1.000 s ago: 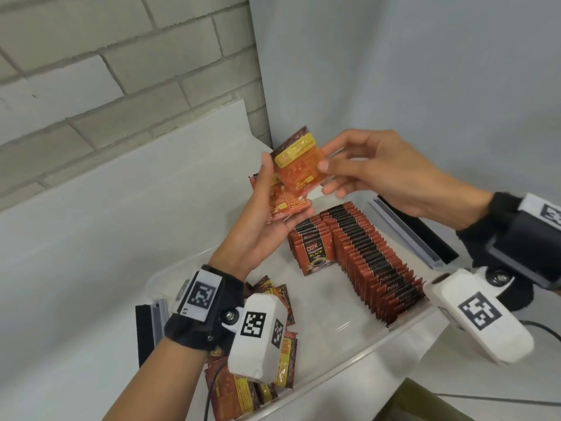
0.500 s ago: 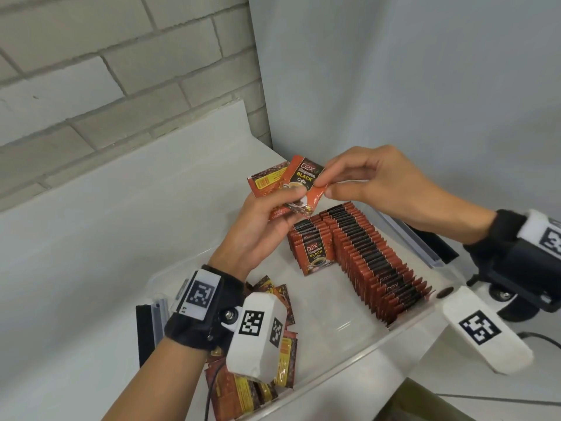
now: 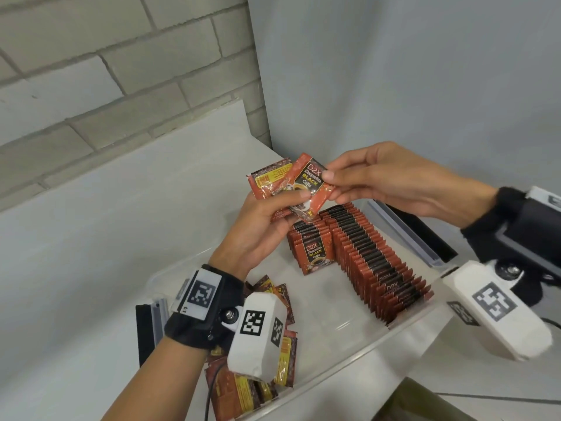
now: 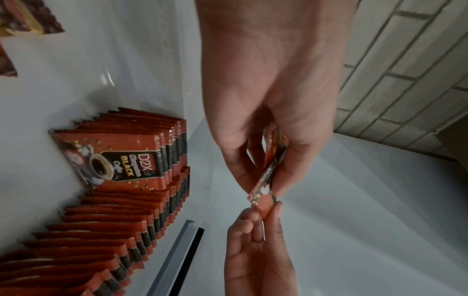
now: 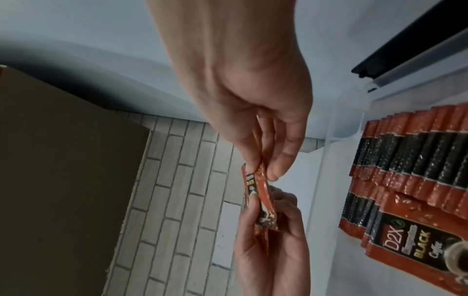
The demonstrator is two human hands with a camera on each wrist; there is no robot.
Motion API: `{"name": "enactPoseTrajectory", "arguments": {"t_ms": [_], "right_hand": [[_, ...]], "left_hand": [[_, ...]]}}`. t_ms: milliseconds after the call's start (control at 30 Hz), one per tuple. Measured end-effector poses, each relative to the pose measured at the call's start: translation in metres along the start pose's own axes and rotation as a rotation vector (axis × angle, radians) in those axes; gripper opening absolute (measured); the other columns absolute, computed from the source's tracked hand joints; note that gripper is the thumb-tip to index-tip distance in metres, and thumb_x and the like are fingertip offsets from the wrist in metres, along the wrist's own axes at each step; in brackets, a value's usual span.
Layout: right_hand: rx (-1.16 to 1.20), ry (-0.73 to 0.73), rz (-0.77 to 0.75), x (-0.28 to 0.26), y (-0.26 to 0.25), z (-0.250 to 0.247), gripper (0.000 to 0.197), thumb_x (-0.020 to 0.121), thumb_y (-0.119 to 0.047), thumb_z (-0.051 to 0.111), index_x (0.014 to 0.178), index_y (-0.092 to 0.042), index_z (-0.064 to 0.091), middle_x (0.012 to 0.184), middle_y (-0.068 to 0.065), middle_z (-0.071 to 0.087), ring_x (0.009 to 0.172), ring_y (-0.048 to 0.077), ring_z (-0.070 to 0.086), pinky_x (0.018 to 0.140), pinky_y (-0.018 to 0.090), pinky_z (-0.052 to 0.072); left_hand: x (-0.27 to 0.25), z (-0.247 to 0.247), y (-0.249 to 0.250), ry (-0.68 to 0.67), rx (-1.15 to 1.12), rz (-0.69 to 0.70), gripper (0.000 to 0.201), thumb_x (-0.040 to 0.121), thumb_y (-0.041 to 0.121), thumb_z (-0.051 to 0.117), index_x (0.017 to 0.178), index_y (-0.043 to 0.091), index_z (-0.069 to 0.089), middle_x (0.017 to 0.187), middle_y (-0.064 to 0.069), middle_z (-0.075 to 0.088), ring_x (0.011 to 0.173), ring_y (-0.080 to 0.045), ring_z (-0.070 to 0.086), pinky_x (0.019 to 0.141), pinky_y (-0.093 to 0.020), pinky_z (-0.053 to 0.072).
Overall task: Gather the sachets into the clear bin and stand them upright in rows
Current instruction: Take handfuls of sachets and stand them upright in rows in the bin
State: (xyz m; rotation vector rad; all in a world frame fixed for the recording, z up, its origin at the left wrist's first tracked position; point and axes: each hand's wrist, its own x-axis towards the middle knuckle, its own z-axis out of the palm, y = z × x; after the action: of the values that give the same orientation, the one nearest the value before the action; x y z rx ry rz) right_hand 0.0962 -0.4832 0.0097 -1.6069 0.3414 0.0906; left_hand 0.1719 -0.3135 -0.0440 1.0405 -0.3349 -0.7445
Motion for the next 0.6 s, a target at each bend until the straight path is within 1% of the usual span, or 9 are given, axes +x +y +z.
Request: {"name": "enactPoseTrajectory", "arguments": {"t_ms": [67, 133, 200, 267, 333, 400, 467, 500, 600], "right_hand": [[-0.007, -0.017, 0.005, 0.001, 0.000, -0.003, 0.029, 0.073, -0.018, 0.071, 0.098, -0.004, 0.070, 0.085, 0.011, 0.074, 0.072, 0.012, 0.070, 0.068, 0.017, 0.057], [-0.024, -0.031, 0.011, 0.002, -0.001, -0.005, 0.028, 0.071, -0.018, 0.071, 0.096, -0.006, 0.070, 0.083, 0.010, 0.074, 0.071, 0.012, 0.069, 0.066, 0.017, 0.057], [-0.072, -0.056, 0.009, 0.002, -0.002, -0.006, 0.021, 0.076, -0.015, 0.070, 0.095, -0.006, 0.069, 0.081, 0.008, 0.074, 0.069, 0.011, 0.069, 0.065, 0.016, 0.056], [-0.188, -0.107, -0.011, 0.000, -0.005, -0.005, 0.013, 0.080, -0.013, 0.070, 0.092, -0.007, 0.070, 0.078, 0.006, 0.074, 0.067, 0.009, 0.068, 0.064, 0.015, 0.055], [-0.372, -0.173, -0.046, -0.001, -0.008, -0.002, 0.009, 0.082, -0.014, 0.071, 0.090, -0.009, 0.072, 0.076, 0.003, 0.074, 0.066, 0.008, 0.068, 0.062, 0.013, 0.054], [-0.594, -0.223, -0.099, 0.000, -0.007, 0.004, 0.006, 0.083, -0.015, 0.073, 0.088, -0.013, 0.073, 0.076, 0.001, 0.074, 0.063, 0.005, 0.068, 0.061, 0.011, 0.051], [-0.806, -0.267, -0.161, 0.003, -0.002, 0.011, 0.006, 0.083, -0.018, 0.074, 0.088, -0.017, 0.073, 0.075, -0.005, 0.073, 0.060, 0.003, 0.067, 0.061, 0.009, 0.050], [-0.883, -0.281, -0.179, 0.005, 0.000, 0.015, 0.006, 0.083, -0.018, 0.074, 0.089, -0.017, 0.073, 0.076, -0.006, 0.073, 0.059, 0.005, 0.067, 0.062, 0.010, 0.050], [-1.028, -0.311, -0.197, 0.013, 0.009, 0.023, 0.009, 0.084, -0.018, 0.073, 0.092, -0.015, 0.073, 0.077, -0.002, 0.072, 0.063, 0.011, 0.068, 0.067, 0.019, 0.053]], "left_hand": [[0.000, -0.001, -0.001, -0.002, -0.031, -0.012, 0.032, 0.082, 0.003, 0.064, 0.114, 0.007, 0.060, 0.108, -0.011, 0.068, 0.099, -0.022, 0.066, 0.080, -0.029, 0.055], [0.000, -0.001, 0.001, 0.013, -0.098, -0.029, 0.029, 0.087, 0.014, 0.061, 0.115, 0.007, 0.060, 0.110, -0.012, 0.067, 0.101, -0.022, 0.065, 0.083, -0.030, 0.054], [0.001, -0.001, 0.004, 0.047, -0.126, -0.033, 0.025, 0.088, 0.026, 0.060, 0.108, 0.011, 0.062, 0.104, -0.009, 0.067, 0.098, -0.020, 0.064, 0.087, -0.032, 0.051], [0.003, -0.002, 0.006, 0.101, -0.110, -0.023, 0.023, 0.086, 0.031, 0.061, 0.100, 0.013, 0.063, 0.090, -0.005, 0.065, 0.086, -0.017, 0.063, 0.084, -0.033, 0.049], [0.003, -0.002, 0.006, 0.144, -0.129, 0.008, 0.022, 0.082, 0.028, 0.061, 0.098, 0.012, 0.062, 0.080, -0.004, 0.061, 0.075, -0.013, 0.059, 0.072, -0.027, 0.050], [0.003, -0.002, 0.006, 0.160, -0.177, 0.031, 0.023, 0.081, 0.020, 0.063, 0.100, 0.008, 0.062, 0.078, -0.005, 0.059, 0.073, -0.014, 0.058, 0.065, -0.027, 0.051], [0.002, -0.002, 0.006, 0.173, -0.195, 0.035, 0.024, 0.080, 0.016, 0.063, 0.102, 0.006, 0.062, 0.078, -0.006, 0.060, 0.074, -0.015, 0.059, 0.064, -0.027, 0.052], [0.002, -0.002, 0.006, 0.176, -0.198, 0.033, 0.023, 0.081, 0.015, 0.062, 0.102, 0.006, 0.062, 0.079, -0.007, 0.059, 0.074, -0.015, 0.059, 0.065, -0.028, 0.053], [0.002, -0.002, 0.007, 0.176, -0.210, 0.030, 0.021, 0.084, 0.013, 0.060, 0.104, 0.006, 0.062, 0.079, -0.007, 0.059, 0.075, -0.016, 0.058, 0.065, -0.028, 0.053]]}}
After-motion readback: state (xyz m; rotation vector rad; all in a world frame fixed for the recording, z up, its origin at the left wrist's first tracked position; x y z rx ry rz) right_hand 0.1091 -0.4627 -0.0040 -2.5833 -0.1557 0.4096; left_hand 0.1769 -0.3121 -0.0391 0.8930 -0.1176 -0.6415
